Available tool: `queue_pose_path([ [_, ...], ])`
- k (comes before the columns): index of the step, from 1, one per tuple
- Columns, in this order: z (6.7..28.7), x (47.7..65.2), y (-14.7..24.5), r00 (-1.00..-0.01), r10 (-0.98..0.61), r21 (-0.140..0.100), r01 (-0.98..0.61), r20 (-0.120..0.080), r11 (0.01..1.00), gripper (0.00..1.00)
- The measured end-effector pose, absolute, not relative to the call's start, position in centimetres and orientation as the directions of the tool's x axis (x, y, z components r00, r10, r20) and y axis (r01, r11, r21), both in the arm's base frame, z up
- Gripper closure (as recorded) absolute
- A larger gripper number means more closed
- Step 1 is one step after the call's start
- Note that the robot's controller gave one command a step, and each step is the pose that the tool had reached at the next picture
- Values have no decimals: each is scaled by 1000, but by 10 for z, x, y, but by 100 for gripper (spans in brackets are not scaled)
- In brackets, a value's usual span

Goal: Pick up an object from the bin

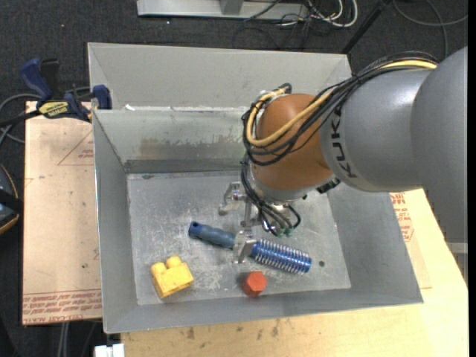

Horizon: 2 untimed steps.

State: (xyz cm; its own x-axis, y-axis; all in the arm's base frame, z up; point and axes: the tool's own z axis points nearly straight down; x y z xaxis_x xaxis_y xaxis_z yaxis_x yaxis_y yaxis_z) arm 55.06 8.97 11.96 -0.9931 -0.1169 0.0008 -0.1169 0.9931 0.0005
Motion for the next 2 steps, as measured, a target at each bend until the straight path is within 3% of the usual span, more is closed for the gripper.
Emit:
queue_pose_path([
  [1,74,549,113,-993,-116,0,-116,-7,993,0],
  [2,77,552,113,-993,-114,1,-114,-5,993,0],
])
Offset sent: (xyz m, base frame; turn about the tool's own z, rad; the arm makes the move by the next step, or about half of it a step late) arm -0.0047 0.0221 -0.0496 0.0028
